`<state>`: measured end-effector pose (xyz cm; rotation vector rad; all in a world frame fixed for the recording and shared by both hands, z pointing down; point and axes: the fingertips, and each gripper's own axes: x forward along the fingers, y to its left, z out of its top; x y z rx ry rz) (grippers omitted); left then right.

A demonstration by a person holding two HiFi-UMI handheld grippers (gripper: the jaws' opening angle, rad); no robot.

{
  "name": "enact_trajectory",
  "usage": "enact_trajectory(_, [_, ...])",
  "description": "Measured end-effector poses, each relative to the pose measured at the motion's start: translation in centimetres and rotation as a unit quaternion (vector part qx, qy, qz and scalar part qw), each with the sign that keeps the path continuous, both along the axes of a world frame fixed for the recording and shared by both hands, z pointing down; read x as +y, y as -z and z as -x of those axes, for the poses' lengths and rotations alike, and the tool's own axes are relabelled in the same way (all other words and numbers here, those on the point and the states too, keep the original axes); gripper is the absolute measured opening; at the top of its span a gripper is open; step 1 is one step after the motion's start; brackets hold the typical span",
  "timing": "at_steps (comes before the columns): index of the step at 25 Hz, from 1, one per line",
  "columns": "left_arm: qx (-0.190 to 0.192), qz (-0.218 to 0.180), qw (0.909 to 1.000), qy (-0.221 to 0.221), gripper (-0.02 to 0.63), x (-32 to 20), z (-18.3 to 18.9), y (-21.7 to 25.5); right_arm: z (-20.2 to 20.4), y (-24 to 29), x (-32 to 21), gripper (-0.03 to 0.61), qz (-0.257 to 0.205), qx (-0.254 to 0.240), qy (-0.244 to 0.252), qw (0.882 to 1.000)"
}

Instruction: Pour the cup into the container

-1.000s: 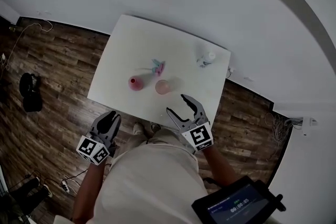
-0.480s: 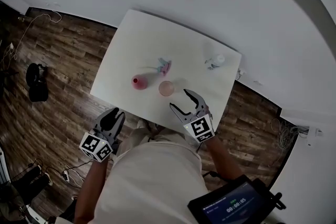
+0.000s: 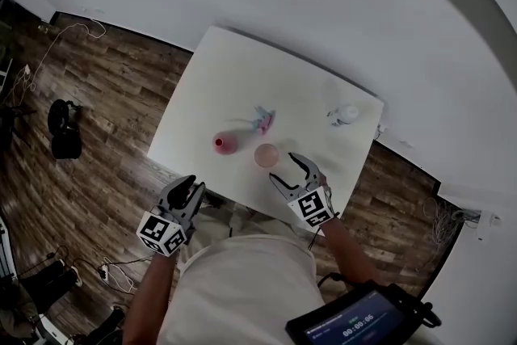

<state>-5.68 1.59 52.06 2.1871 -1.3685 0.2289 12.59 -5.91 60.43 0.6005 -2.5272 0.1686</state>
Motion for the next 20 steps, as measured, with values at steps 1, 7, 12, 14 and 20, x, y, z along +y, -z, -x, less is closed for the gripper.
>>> enact_trajectory(1, [0.000, 0.002, 1.0000, -0.002, 0.107, -0.1, 0.0, -0.2, 0.1, -0.5, -0.1, 0.293, 0.003, 0.003, 0.002, 1.000])
enact_trajectory(7, [-0.005, 0.024, 0.9990, -0.037, 0.107, 0.3, -0.5, -1.6, 0.6, -4.0, -0.5, 0.339, 0.022, 0.027, 0.000, 0.999])
enact_trajectory(12, [-0.015, 0.031, 0.9979, -0.056, 0.107, 0.1, -0.2, -2.2, 1.6, -6.7, -0.5, 0.350, 0.032, 0.046, 0.004, 0.998])
enact_trajectory(14, [-0.017, 0.034, 0.9977, -0.056, 0.107, 0.1, -0.2, -2.4, 1.9, -7.9, -0.3, 0.359, 0.035, 0.056, 0.011, 0.998])
enact_trajectory(20, [-0.023, 0.042, 0.9975, -0.052, 0.107, 0.0, -0.4, -3.0, 2.1, -10.0, -0.7, 0.379, 0.037, 0.074, 0.015, 0.996])
